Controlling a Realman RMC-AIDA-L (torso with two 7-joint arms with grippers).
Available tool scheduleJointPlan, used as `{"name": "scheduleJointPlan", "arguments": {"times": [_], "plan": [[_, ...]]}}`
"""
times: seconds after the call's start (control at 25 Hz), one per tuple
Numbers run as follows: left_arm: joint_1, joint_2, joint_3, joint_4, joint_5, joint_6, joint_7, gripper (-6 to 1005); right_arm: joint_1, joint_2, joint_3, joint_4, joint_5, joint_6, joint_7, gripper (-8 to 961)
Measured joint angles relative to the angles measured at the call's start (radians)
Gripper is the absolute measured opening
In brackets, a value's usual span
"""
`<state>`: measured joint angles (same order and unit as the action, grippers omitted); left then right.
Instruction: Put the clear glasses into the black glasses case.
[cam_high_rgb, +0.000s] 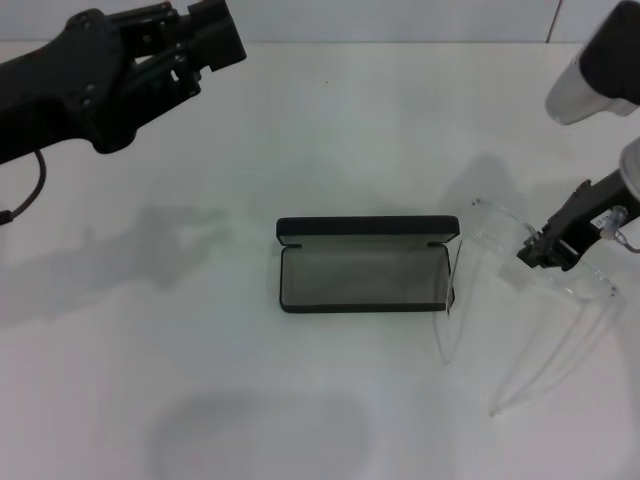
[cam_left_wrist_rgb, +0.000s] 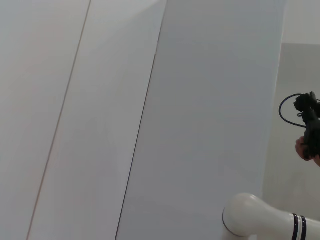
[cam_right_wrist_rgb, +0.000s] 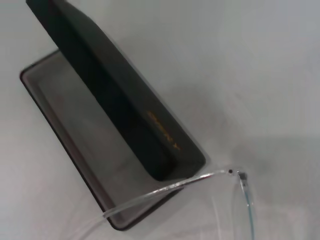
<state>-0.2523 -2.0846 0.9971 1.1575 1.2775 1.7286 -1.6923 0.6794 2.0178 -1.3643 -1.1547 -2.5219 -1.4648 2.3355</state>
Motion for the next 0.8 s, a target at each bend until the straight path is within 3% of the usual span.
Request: {"name": "scheduleJointPlan", "arguments": {"times": [0.2,0.52,0.68,0.8], "plan": [[0.003,0.0,0.0,-0.004,0.002,0.005,0.0,246,-0.069,-0.002,0.066,-0.119,0.035,-0.091,-0.019,115],[0.001,-0.002,0.01,-0.017,0.01,0.058,0.01,246,-0.251,-0.004,0.37,-0.381,0.358,-0.295,-0.221,118],[-0.024,-0.004,0.037,-0.053,-0.005,0.102,0.006,246,-0.318,-0.001,0.393,-0.354,0.654,-0.287,-0.39,119],[-0.059,-0.005,0.073,-0.094,-0.022,0.125,0.003,246,-0.309,0.002,0.352,-0.26,0.773,-0.268,-0.472,120]]}}
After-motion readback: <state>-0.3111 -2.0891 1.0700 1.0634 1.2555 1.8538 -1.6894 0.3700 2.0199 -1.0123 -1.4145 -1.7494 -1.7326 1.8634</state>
